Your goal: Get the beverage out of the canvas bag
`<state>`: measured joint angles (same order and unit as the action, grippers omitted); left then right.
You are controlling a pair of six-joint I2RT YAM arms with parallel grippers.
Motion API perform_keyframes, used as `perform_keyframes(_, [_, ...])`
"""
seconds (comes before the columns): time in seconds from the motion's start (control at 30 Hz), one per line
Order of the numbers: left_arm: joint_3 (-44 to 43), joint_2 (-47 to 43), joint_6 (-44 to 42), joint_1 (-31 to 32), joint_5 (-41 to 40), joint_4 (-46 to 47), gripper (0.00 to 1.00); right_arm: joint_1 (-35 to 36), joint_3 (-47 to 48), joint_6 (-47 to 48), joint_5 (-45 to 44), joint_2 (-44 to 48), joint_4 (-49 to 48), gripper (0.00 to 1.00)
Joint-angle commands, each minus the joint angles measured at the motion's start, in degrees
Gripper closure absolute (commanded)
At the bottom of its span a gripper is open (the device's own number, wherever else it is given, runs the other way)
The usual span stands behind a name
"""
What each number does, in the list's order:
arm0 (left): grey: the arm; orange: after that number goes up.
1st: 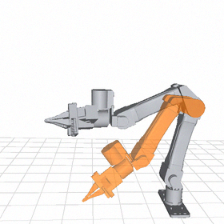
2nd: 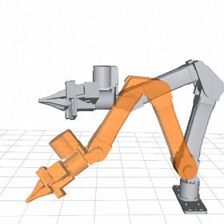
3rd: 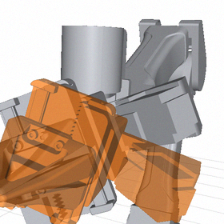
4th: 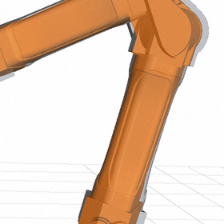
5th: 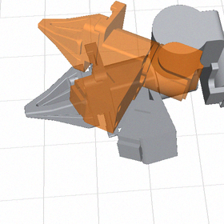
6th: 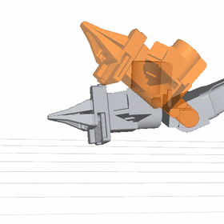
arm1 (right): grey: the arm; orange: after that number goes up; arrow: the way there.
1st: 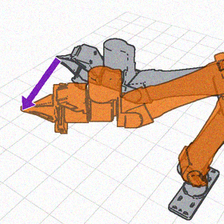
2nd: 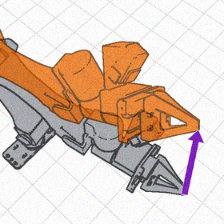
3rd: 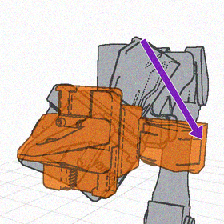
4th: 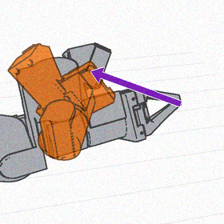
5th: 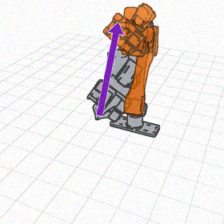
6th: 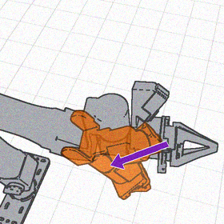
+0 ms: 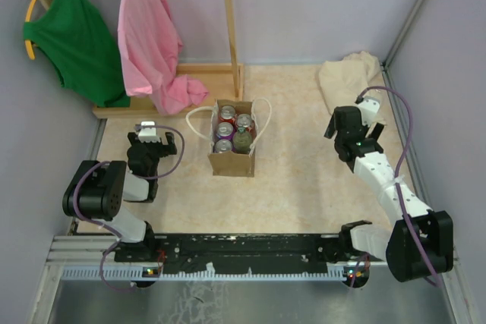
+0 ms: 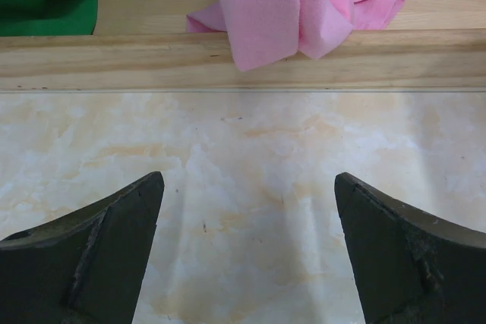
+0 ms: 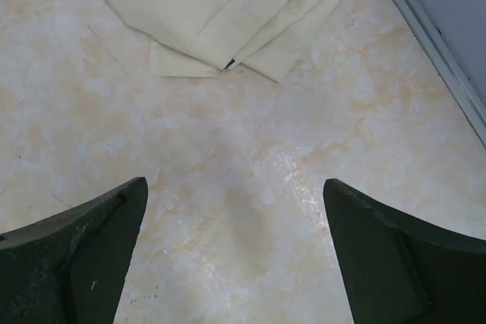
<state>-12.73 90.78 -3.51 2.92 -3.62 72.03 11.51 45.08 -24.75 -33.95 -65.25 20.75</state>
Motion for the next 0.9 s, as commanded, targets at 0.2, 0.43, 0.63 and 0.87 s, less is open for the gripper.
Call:
perform_keyframes(0.2, [-1.07, 0.62, -0.33, 0.28, -0.16, 1.53, 0.0, 0.34, 1.71, -1.41, -1.01, 2.16, -0.69, 0.01])
perform_keyframes(0.43, [-1.07, 0.62, -0.3, 0.34, -0.13, 1.53, 0.0, 1.81, 2.66, -0.42, -0.49, 2.57, 0.56, 0.01])
perform_keyframes(0.63, [-1.08, 0.62, -0.29, 0.3, -0.16, 1.53, 0.0, 14.5, 7.61, 3.25, -4.11, 1.73, 0.88, 0.06])
perform_keyframes(0.87, [-1.06, 0.62, -0.34, 0.25, -0.16, 1.5, 0.0, 33.54, 23.7, 6.17, -10.2, -6.63, 6.17, 0.25])
